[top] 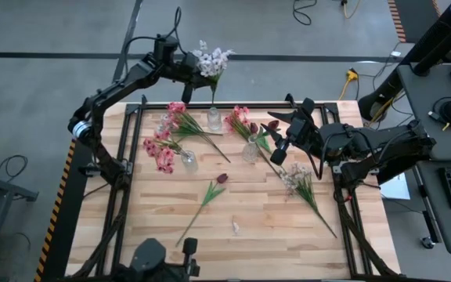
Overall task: Sort flowers into vase by color
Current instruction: Put the center white flowers into the top transparent vase
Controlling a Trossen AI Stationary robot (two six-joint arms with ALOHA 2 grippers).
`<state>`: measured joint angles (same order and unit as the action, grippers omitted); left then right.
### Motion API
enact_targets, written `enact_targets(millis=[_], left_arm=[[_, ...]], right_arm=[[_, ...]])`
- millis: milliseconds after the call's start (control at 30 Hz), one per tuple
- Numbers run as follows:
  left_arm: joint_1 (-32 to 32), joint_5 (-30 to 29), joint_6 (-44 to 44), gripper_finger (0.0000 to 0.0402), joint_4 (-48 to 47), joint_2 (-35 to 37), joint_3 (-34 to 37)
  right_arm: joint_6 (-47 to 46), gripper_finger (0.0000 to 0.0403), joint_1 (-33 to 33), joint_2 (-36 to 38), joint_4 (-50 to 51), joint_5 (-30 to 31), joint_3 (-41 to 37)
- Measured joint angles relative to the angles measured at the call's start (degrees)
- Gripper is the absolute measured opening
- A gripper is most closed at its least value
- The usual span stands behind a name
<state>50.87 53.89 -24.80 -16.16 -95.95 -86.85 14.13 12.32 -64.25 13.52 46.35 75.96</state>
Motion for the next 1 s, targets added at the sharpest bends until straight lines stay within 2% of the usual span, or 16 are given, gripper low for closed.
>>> enact_targets(millis=[1000], left_arm=[[0.1, -2.77, 1.82, 0.0001, 0.07, -0.42, 0.0]], right_arm=[[0.0, 0.0164, 0.0, 0.0, 0.83, 0.0, -0.07]])
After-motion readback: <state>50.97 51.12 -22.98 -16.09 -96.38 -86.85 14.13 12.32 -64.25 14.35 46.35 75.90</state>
